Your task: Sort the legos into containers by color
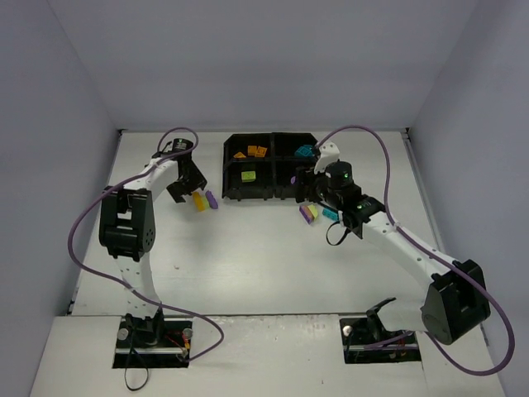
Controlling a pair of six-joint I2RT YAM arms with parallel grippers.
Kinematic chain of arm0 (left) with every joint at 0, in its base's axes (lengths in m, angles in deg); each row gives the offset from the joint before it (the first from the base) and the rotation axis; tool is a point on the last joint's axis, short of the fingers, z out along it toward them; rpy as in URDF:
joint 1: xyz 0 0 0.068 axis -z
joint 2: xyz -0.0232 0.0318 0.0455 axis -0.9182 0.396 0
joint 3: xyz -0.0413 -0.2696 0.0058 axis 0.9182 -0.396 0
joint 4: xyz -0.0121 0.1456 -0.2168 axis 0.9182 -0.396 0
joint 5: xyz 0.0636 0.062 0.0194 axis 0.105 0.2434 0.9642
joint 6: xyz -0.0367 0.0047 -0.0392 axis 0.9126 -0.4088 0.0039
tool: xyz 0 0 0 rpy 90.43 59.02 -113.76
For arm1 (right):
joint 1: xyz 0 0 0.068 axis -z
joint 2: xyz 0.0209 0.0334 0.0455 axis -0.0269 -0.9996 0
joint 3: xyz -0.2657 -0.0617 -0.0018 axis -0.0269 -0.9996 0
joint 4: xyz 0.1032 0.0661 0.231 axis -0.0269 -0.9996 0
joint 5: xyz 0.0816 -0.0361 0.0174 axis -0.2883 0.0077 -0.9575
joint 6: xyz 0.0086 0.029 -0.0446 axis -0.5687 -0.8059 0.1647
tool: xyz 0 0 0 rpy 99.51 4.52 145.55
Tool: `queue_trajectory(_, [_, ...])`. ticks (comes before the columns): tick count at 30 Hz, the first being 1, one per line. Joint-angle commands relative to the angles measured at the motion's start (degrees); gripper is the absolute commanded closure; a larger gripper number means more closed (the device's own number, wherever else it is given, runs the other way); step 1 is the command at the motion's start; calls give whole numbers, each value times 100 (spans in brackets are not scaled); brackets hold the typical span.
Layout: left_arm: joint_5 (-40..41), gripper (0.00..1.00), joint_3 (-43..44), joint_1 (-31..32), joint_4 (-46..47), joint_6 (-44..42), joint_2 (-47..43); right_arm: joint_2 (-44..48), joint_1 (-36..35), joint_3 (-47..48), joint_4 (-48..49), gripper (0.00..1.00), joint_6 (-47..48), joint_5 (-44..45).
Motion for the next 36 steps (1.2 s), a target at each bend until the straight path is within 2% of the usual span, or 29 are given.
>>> queue_trajectory(1, [-199, 38, 154, 1, 205, -33, -218, 324, -27, -28, 231, 31, -113, -16])
queue_trajectory(5, [-199, 40, 66, 10, 188, -59, -192, 342, -36, -64, 196, 30, -148, -7])
queue_trajectory(15, [-146, 55, -4, 1, 188, -164, 89, 315, -71, -64, 117, 30, -148, -68])
queue_trajectory(19, [-207, 74, -48, 1, 319, -331, 37, 298, -115, 24, 90, 30, -174, -191])
queue_trajectory(23, [-375, 85, -258, 10, 565, -463, -270, 158, -132, 200, 38, 30, -174, -454])
queue_trajectory(29, [-673, 85, -759, 10, 969, -902, -1412, -282, -220, 744, 20, 30, -270, -1517])
queue_trajectory(36, [-1165, 85, -1593, 80, 1742, -1640, -3300, -1107, -493, 1816, 20, 30, -569, -3002])
